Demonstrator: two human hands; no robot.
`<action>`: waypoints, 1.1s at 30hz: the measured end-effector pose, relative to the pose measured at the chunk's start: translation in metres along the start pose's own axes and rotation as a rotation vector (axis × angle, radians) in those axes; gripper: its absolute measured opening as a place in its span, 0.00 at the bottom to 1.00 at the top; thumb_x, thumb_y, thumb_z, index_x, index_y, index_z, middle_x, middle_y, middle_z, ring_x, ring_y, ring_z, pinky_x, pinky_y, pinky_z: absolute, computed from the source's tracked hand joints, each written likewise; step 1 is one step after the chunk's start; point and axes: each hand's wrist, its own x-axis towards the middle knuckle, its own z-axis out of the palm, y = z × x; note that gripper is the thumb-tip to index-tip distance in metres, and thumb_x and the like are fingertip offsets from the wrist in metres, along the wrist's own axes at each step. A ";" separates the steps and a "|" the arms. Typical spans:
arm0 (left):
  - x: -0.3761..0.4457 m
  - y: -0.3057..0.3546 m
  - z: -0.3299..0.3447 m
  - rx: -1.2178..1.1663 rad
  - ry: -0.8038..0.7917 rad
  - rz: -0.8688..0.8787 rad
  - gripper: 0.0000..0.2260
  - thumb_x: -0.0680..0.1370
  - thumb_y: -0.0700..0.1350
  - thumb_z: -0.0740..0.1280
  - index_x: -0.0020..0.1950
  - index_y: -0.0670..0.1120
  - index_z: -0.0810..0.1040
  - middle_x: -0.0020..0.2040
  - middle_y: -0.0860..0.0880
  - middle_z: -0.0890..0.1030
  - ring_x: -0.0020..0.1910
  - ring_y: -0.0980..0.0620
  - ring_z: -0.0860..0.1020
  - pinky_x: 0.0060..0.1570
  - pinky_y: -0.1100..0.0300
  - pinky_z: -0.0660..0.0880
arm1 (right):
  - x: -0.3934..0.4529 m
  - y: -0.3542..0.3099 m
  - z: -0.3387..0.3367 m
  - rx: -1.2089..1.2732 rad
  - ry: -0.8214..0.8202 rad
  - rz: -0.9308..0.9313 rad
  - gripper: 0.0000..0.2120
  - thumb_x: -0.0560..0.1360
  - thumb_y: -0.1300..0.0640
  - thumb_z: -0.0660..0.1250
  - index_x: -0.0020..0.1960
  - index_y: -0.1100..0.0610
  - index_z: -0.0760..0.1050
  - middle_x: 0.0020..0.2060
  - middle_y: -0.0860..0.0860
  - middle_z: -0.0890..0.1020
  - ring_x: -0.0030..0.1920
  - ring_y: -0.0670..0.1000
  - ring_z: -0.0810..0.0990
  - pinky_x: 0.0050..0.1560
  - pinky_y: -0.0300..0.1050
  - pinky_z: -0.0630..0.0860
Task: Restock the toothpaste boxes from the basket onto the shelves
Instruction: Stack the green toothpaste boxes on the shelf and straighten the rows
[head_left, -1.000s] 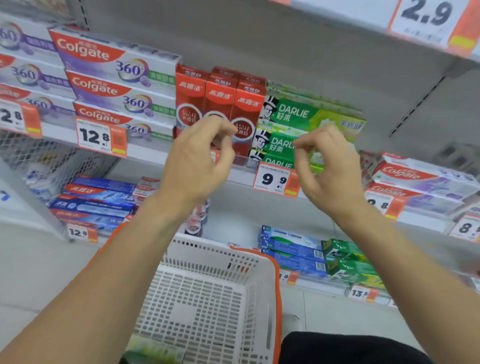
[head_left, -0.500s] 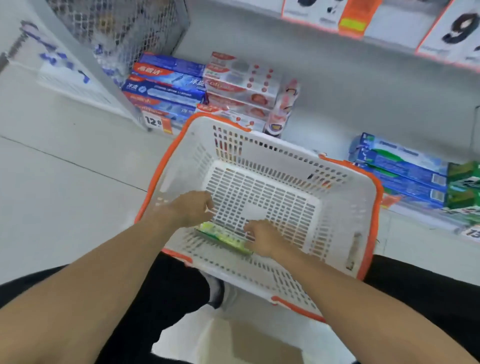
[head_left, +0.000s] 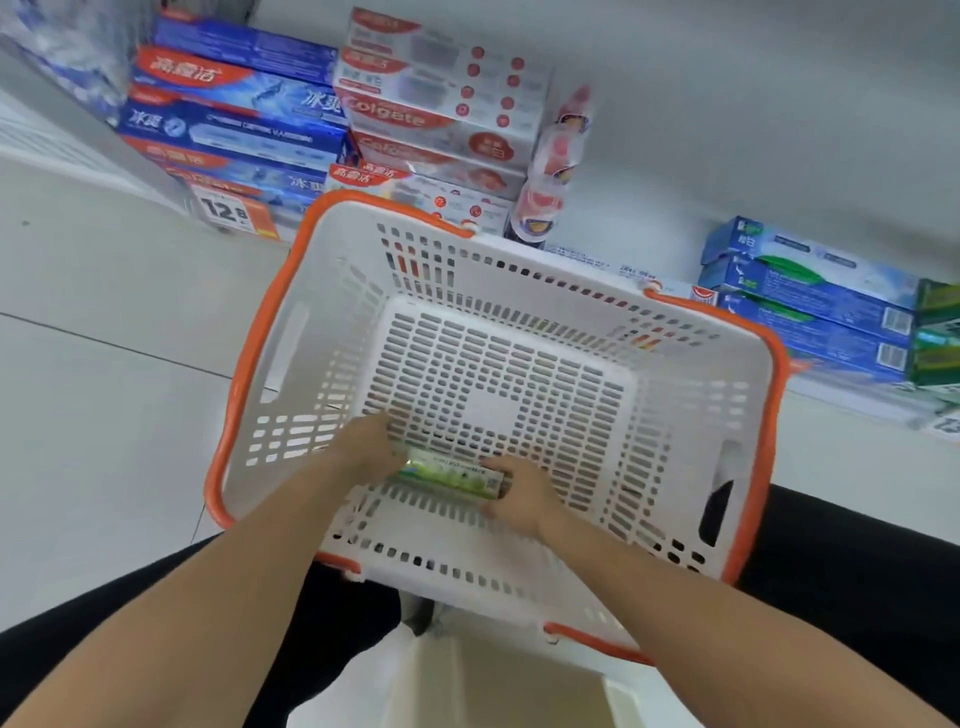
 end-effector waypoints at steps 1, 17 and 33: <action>-0.003 -0.001 -0.004 0.024 0.009 0.014 0.23 0.76 0.46 0.70 0.70 0.43 0.71 0.64 0.42 0.76 0.57 0.44 0.78 0.54 0.54 0.77 | -0.005 -0.004 -0.004 -0.004 0.025 -0.004 0.33 0.71 0.63 0.77 0.74 0.55 0.70 0.74 0.52 0.69 0.75 0.54 0.67 0.70 0.42 0.68; -0.203 0.095 -0.173 0.516 0.278 0.393 0.22 0.71 0.59 0.75 0.59 0.48 0.81 0.56 0.49 0.82 0.52 0.49 0.79 0.51 0.55 0.77 | -0.188 -0.110 -0.166 -0.538 0.070 -0.377 0.35 0.70 0.43 0.77 0.71 0.54 0.71 0.65 0.52 0.77 0.63 0.54 0.76 0.57 0.42 0.71; -0.299 0.242 -0.171 -0.821 0.762 0.884 0.20 0.71 0.56 0.68 0.58 0.45 0.80 0.49 0.49 0.85 0.45 0.53 0.84 0.45 0.57 0.81 | -0.326 -0.079 -0.337 -0.131 0.484 -0.785 0.30 0.59 0.31 0.78 0.58 0.40 0.80 0.46 0.49 0.84 0.40 0.51 0.81 0.47 0.54 0.80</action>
